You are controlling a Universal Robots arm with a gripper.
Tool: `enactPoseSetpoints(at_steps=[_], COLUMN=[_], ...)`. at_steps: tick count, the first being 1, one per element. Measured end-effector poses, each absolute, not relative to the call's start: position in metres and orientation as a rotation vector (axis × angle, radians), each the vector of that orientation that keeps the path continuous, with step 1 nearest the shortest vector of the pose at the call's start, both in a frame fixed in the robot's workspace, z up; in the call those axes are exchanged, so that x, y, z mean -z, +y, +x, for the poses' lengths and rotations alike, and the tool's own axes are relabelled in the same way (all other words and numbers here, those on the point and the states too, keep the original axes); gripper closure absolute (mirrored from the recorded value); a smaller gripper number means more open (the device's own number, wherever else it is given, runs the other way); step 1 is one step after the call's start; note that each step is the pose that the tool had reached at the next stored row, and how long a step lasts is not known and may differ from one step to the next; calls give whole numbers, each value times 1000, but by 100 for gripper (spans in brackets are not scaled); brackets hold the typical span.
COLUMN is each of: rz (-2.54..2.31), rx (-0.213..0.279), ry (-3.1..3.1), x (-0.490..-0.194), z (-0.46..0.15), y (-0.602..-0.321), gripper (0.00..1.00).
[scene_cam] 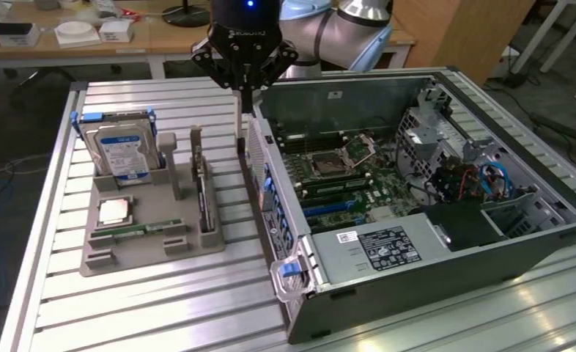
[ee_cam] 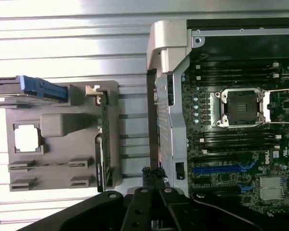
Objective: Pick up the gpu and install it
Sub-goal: 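Reach for the gpu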
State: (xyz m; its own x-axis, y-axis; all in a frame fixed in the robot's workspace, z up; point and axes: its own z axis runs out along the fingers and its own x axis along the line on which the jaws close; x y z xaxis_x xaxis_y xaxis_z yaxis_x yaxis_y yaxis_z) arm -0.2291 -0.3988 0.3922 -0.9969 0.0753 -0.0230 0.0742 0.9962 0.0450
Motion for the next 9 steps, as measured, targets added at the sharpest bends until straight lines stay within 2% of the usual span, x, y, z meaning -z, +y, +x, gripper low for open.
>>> enactPoseSetpoints(at_steps=[9], rz=[117], rx=[-69], ry=[3115], x=[-392], z=[-241], y=[-399], gripper=[90])
